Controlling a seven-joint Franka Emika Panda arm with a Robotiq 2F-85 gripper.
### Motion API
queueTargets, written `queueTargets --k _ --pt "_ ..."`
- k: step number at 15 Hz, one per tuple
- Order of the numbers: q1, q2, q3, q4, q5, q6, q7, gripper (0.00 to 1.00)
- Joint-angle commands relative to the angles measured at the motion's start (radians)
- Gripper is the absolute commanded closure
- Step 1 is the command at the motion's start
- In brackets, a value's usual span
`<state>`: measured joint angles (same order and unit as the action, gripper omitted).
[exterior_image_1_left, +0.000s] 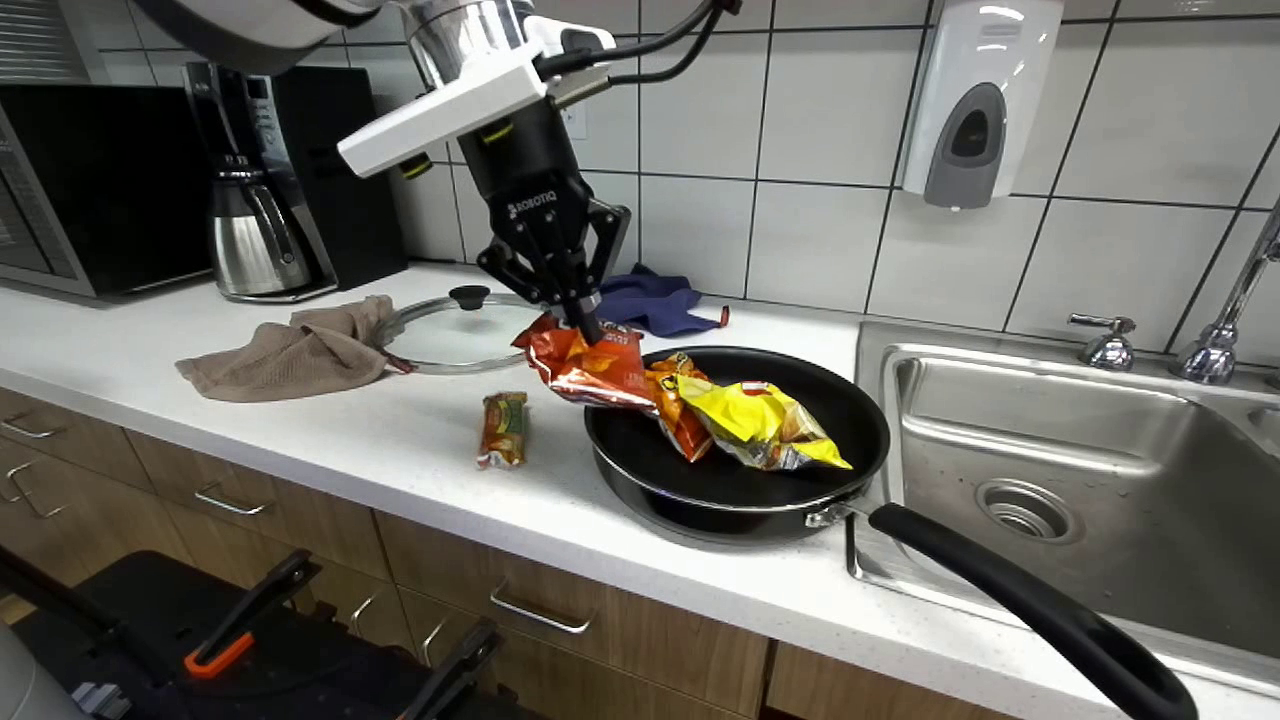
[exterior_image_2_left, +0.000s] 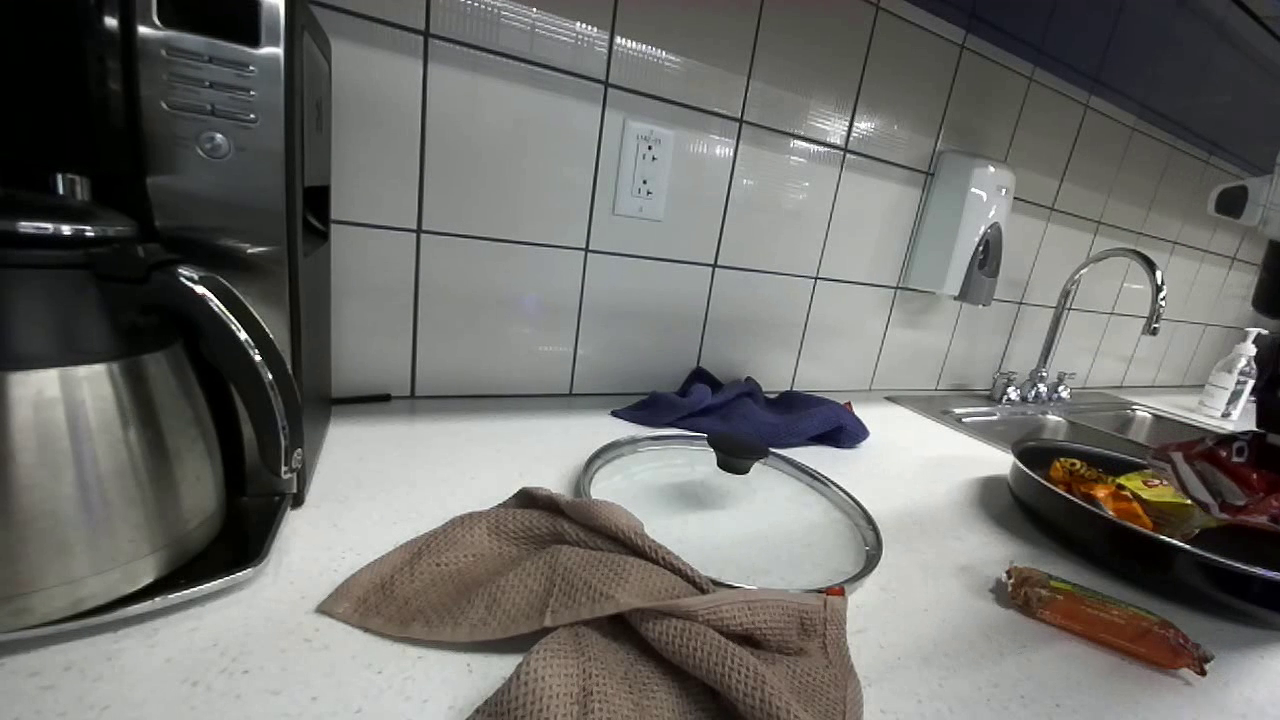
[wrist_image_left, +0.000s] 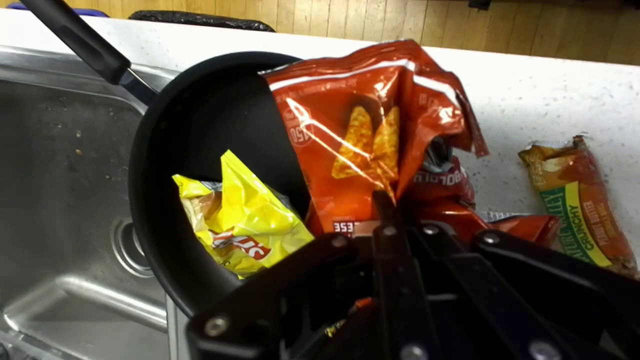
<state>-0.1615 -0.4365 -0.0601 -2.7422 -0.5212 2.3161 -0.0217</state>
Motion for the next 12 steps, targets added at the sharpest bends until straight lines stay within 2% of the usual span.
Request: queueTargets --k 1,7,12 --pt "-0.04 -0.035 -0.033 -0.037 -0.047 0.005 -0.062 1.0" --pt "-0.083 -0.007 -0.101 -0.032 -0.094 0.011 -0.115 1.0" --pt "-0.078 0.053 -0.115 0.001 -0.101 0.042 -0.125 1.0"
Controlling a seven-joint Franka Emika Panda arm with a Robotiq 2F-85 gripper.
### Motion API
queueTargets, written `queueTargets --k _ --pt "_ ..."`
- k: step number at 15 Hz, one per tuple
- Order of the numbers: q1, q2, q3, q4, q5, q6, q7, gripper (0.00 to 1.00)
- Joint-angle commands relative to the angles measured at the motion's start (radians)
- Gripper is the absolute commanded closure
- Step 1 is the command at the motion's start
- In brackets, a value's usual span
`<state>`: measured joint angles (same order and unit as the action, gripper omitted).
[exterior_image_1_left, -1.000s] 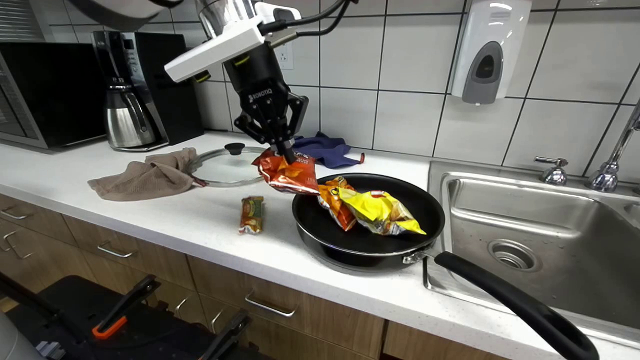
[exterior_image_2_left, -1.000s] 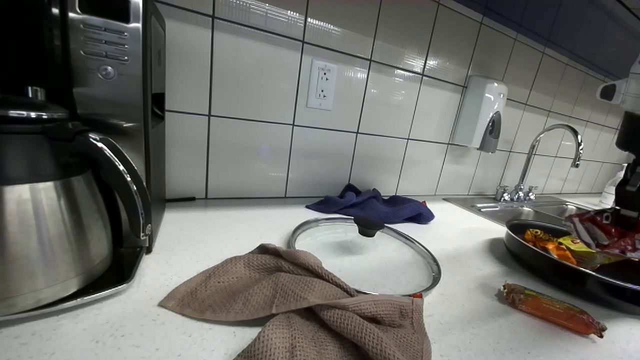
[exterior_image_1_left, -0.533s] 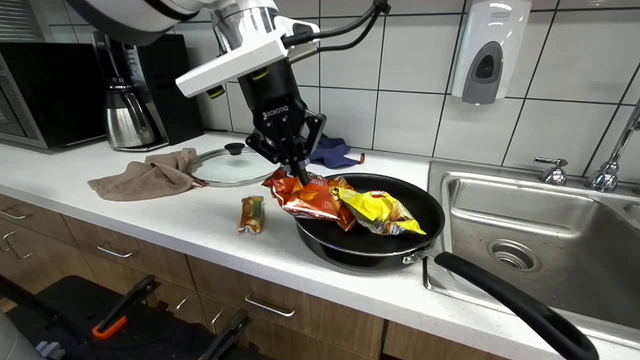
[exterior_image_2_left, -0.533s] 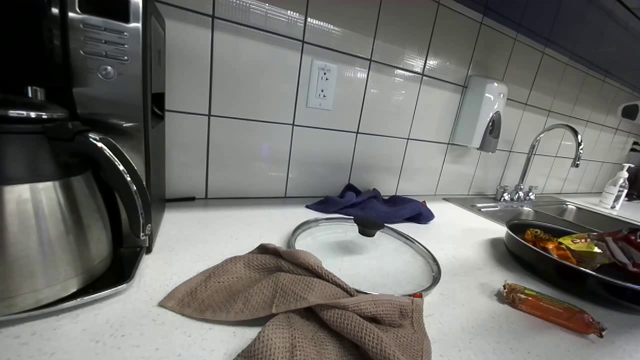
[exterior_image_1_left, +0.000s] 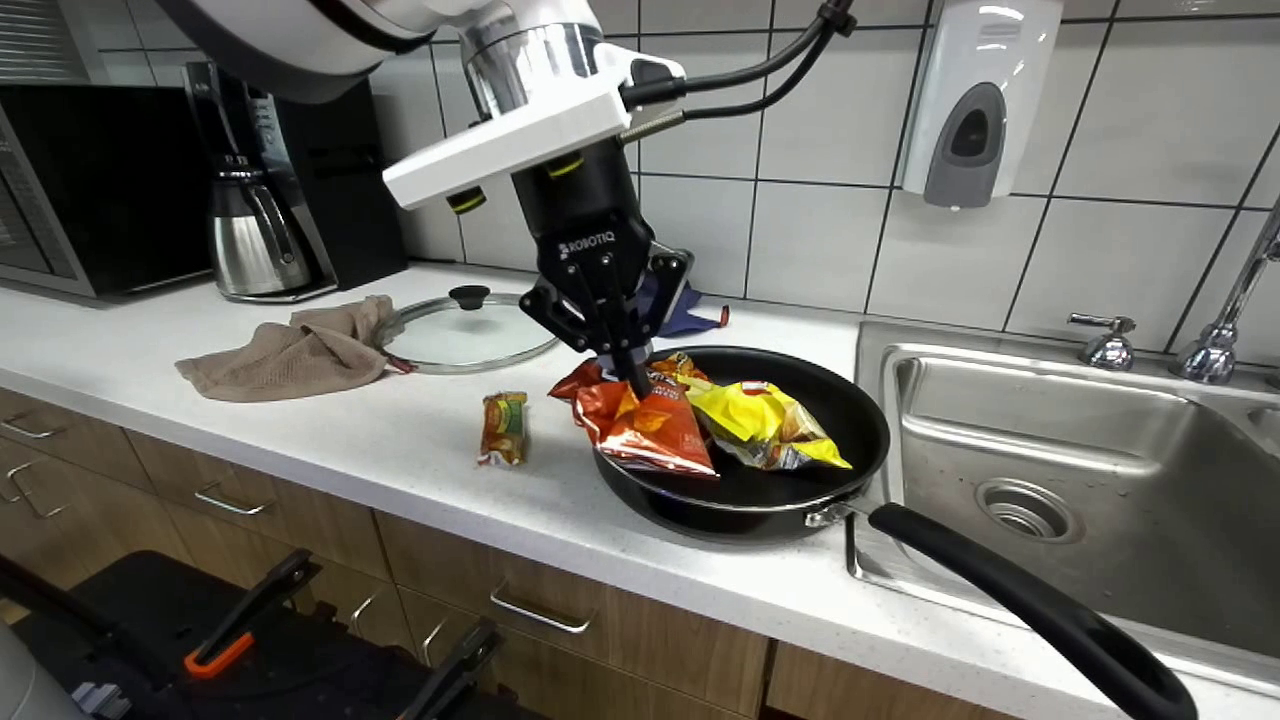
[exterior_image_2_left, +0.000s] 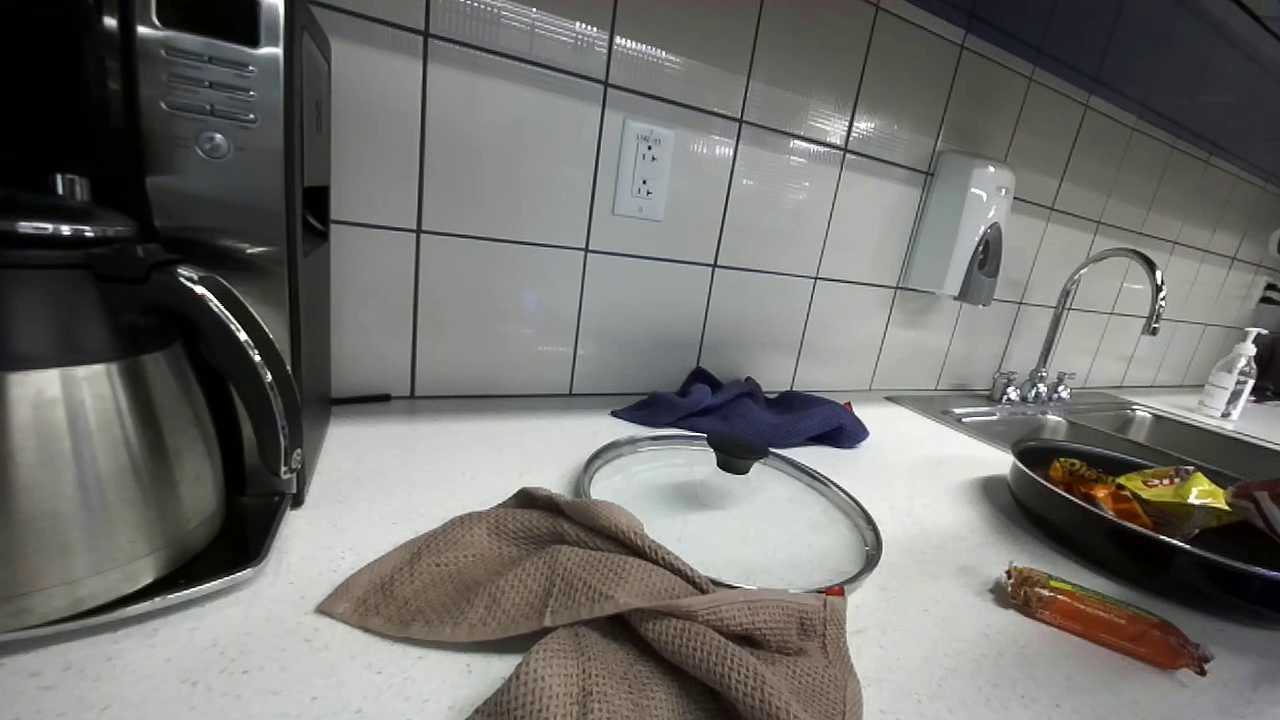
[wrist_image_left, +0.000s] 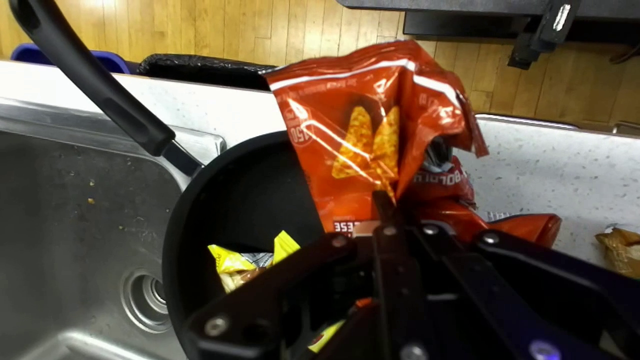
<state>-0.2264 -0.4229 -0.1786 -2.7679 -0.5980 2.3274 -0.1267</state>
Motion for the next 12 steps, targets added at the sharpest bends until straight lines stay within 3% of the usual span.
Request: queueTargets --k 1,12 --pt "-0.012 0.052 0.006 0.034 -0.024 0.04 -0.014 1.0" --pt "-0.019 0.24 0.0 0.124 -0.033 0.142 0.02 1.0"
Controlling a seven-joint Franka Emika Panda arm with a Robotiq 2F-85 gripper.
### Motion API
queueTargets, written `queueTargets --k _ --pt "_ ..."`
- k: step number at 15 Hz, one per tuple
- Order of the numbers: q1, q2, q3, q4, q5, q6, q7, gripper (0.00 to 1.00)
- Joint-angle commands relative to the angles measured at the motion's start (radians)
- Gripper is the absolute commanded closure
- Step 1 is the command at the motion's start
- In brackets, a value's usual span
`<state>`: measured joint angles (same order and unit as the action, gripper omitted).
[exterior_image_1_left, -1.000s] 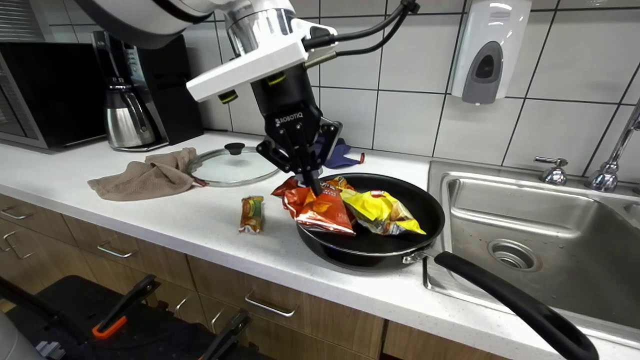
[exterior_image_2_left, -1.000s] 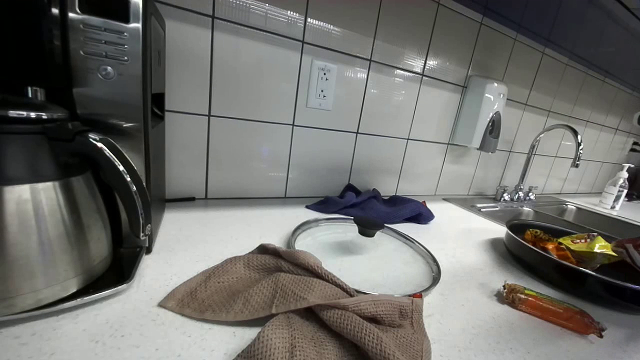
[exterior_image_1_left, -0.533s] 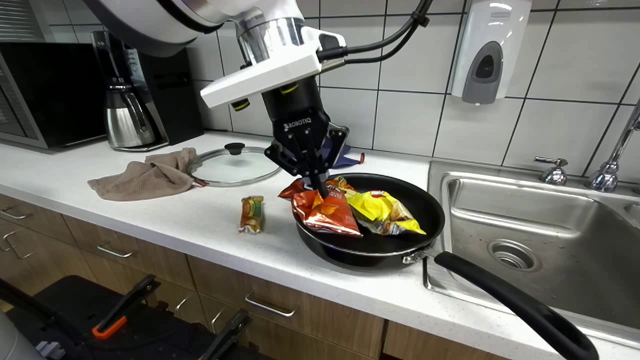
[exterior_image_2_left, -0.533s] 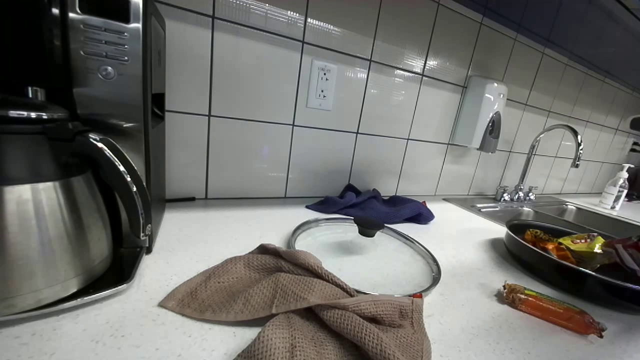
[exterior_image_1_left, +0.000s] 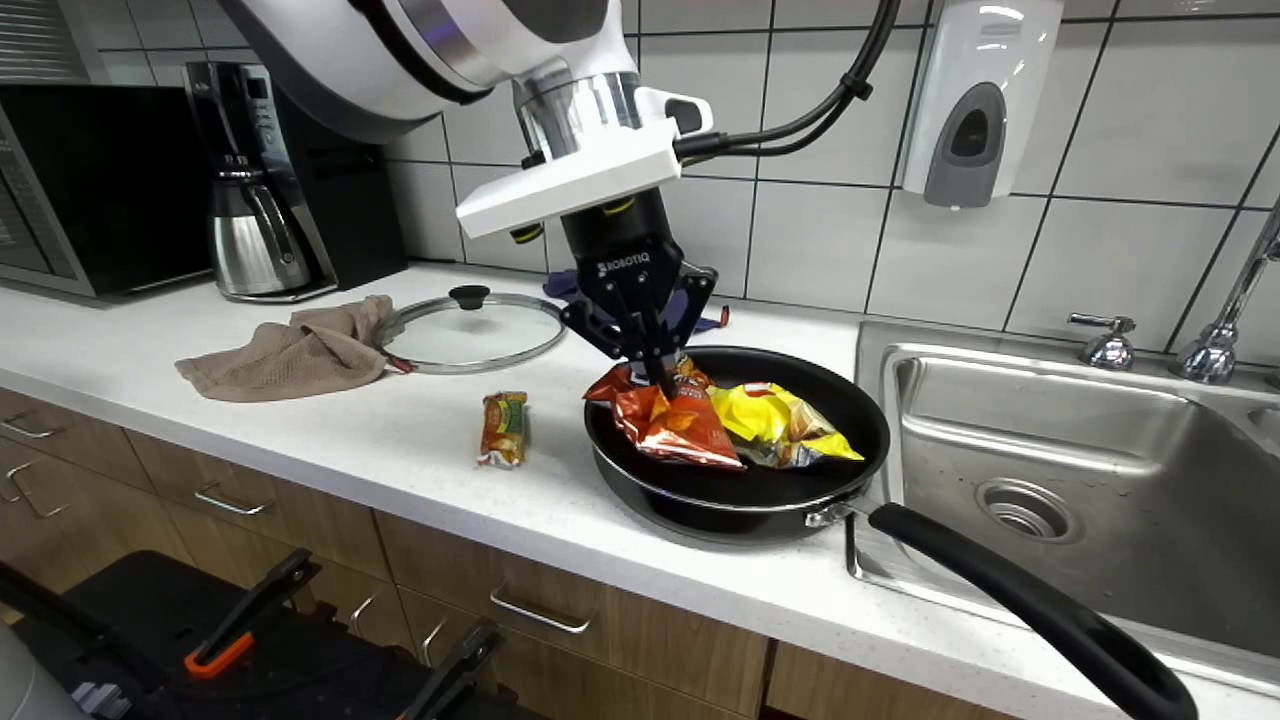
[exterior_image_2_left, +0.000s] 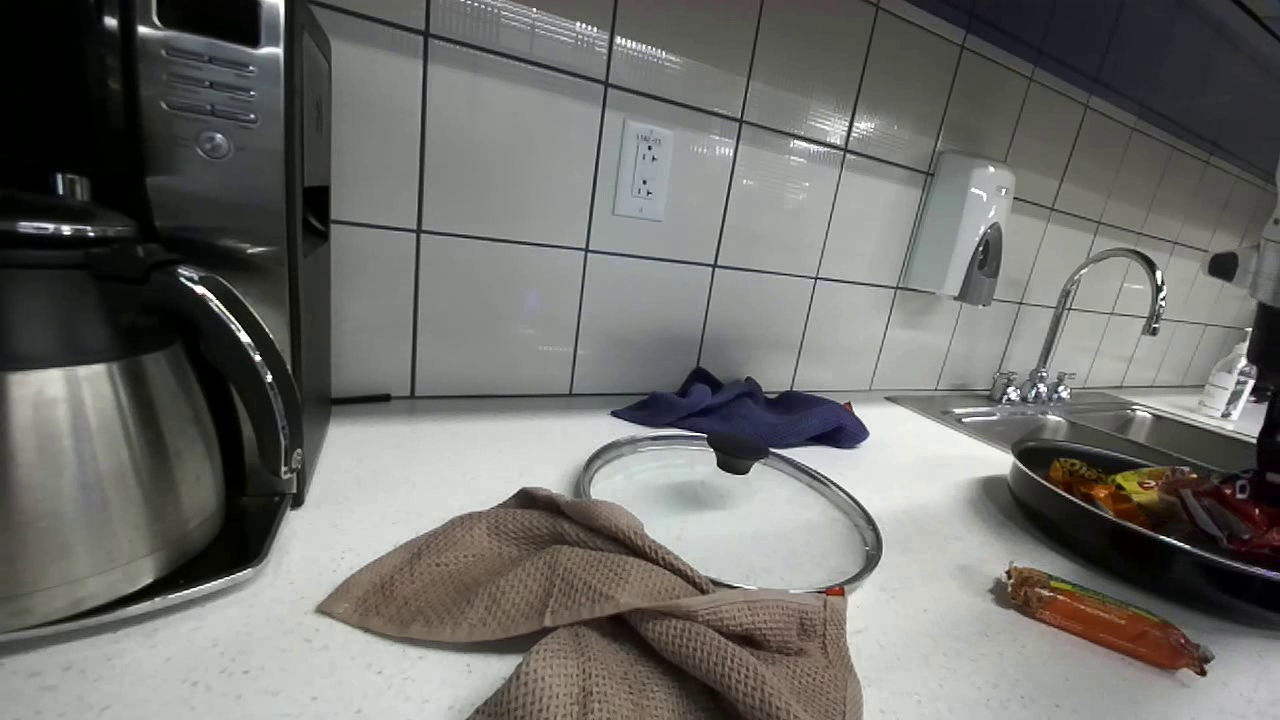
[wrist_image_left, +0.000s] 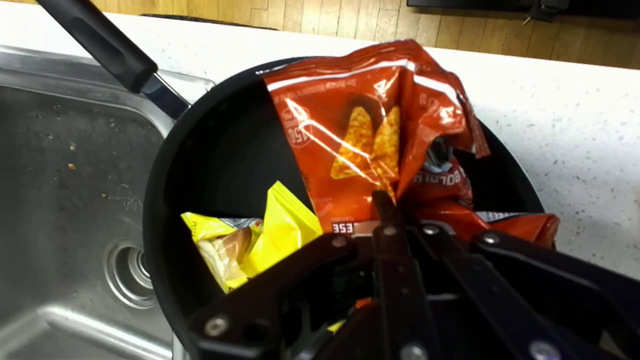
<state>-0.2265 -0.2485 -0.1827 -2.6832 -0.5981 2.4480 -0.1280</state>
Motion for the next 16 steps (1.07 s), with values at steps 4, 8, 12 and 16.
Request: queueTargets --k 4,8,12,16 --pt "-0.012 0.109 0.006 0.058 -0.038 0.028 0.038 1.0" --pt "-0.01 0.13 0.005 0.077 -0.059 0.027 0.062 1.0" --pt "-0.007 0.149 0.004 0.095 -0.099 0.026 0.101 1.0" --pt "-0.001 0.169 0.005 0.107 -0.115 0.03 0.128 1.0"
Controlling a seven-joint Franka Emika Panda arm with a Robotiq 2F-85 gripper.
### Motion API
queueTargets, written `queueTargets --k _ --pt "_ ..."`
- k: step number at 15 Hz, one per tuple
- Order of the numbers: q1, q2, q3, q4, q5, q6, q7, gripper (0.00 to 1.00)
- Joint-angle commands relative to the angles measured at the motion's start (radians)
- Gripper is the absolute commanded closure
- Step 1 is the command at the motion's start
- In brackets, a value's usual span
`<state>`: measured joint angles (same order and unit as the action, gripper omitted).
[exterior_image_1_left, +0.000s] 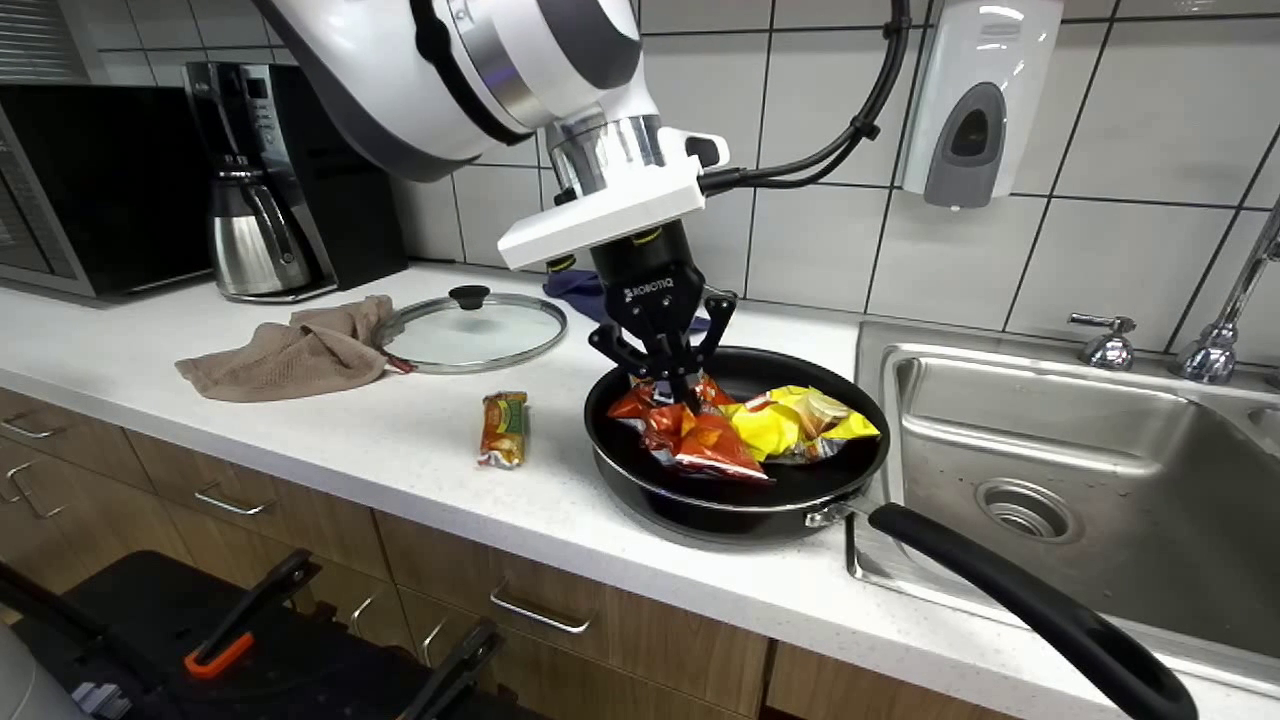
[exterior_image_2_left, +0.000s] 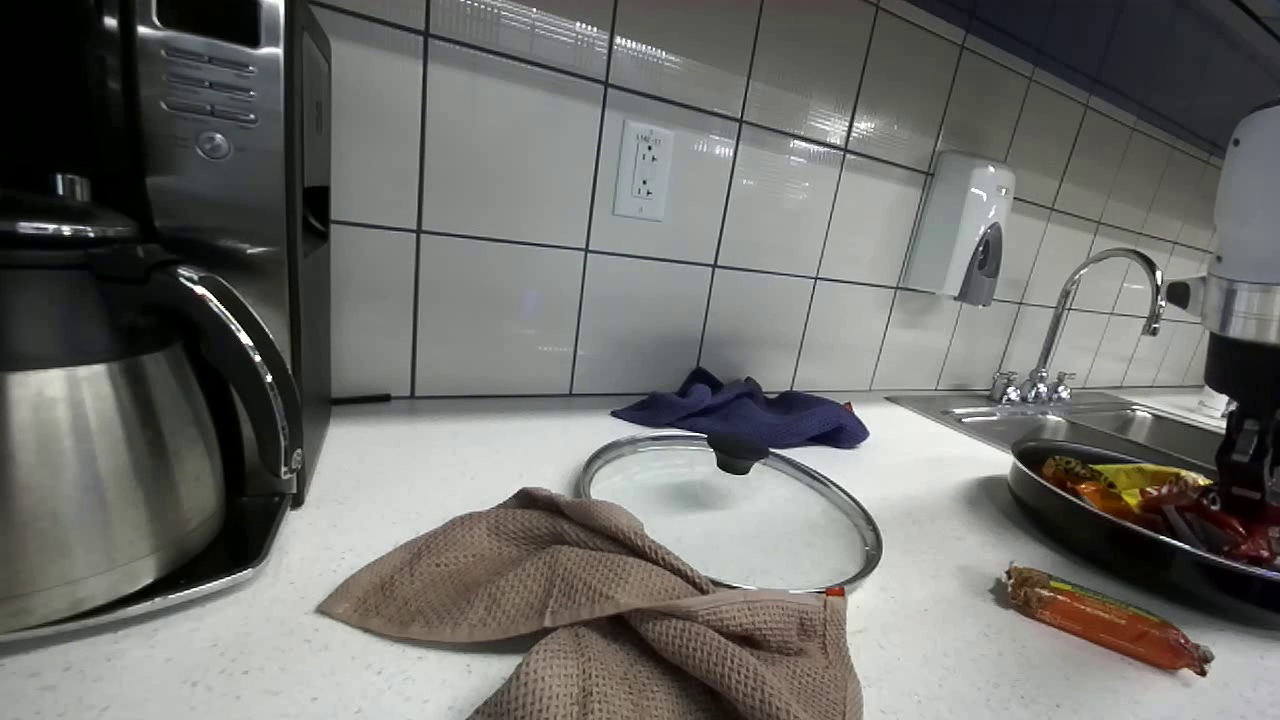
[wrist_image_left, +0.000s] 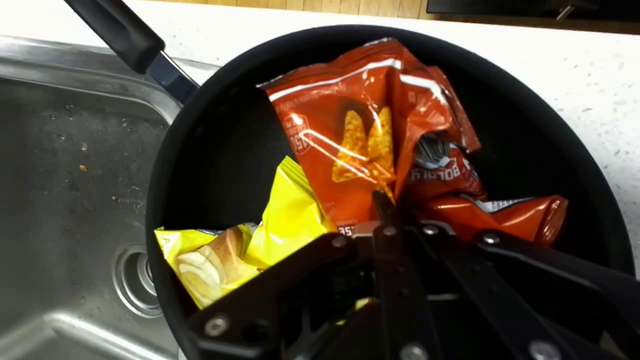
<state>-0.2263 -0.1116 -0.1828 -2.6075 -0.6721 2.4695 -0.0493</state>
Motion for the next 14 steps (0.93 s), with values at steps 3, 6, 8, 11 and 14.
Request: queueTargets --k 3,6,8,11,14 --pt "0.006 0.037 0.005 0.036 -0.028 0.005 0.053 0.74" --pt "0.013 0.014 0.01 0.029 -0.029 0.005 0.071 0.6" --pt "0.019 -0.009 0.014 0.024 -0.033 0.008 0.086 0.45" --pt "0.021 -0.055 0.017 0.008 -0.045 0.005 0.089 0.21" --pt "0.022 -0.095 0.029 0.002 -0.044 -0.004 0.091 0.01"
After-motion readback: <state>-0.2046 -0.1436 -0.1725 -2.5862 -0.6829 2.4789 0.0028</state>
